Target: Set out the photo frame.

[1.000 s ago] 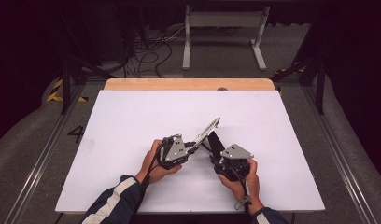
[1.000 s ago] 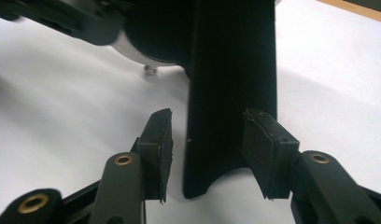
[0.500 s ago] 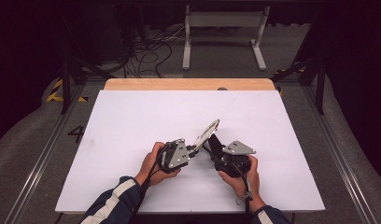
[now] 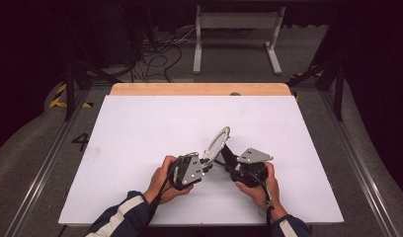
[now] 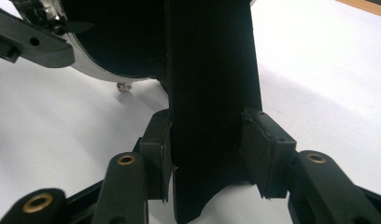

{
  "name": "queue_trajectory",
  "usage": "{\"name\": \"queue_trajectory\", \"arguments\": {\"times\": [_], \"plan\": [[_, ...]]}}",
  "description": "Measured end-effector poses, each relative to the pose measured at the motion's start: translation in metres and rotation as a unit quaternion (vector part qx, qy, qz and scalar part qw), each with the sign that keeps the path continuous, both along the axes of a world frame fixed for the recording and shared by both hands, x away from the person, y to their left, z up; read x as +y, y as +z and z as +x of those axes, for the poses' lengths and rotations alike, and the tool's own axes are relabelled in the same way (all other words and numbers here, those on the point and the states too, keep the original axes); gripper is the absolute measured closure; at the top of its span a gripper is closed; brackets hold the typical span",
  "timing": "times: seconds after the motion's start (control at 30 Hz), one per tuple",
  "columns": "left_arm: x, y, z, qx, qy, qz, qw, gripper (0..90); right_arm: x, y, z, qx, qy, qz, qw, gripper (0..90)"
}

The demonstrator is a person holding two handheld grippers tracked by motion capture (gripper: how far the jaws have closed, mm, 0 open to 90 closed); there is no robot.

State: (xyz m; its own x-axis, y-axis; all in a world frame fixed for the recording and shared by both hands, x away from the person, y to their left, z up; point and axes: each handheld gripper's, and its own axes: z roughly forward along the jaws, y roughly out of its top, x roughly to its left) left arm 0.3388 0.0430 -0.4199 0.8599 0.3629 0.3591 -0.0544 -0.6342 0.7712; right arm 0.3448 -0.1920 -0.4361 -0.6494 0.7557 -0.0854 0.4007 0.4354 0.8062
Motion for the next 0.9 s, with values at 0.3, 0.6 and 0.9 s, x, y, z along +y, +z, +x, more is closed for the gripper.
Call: {"name": "queue_trajectory", "arguments": {"times": [0.3,0.6,0.9], "plan": [[0.000,-0.006,0.000,0.008,-0.013,-0.018,0.9997,73.5,-0.002,-0.002,-0.001,-0.003,-0.005,-0.005,1.0000,58.8],[0.004,-0.015,0.010,0.028,-0.023,-0.020,0.9991,66.2,-0.016,-0.010,-0.007,0.018,0.011,-0.017,0.9996,62.3],[0.005,-0.018,0.014,0.044,-0.037,-0.022,0.9981,70.7,-0.019,-0.010,-0.010,0.018,0.021,-0.024,0.9993,74.4]]}}
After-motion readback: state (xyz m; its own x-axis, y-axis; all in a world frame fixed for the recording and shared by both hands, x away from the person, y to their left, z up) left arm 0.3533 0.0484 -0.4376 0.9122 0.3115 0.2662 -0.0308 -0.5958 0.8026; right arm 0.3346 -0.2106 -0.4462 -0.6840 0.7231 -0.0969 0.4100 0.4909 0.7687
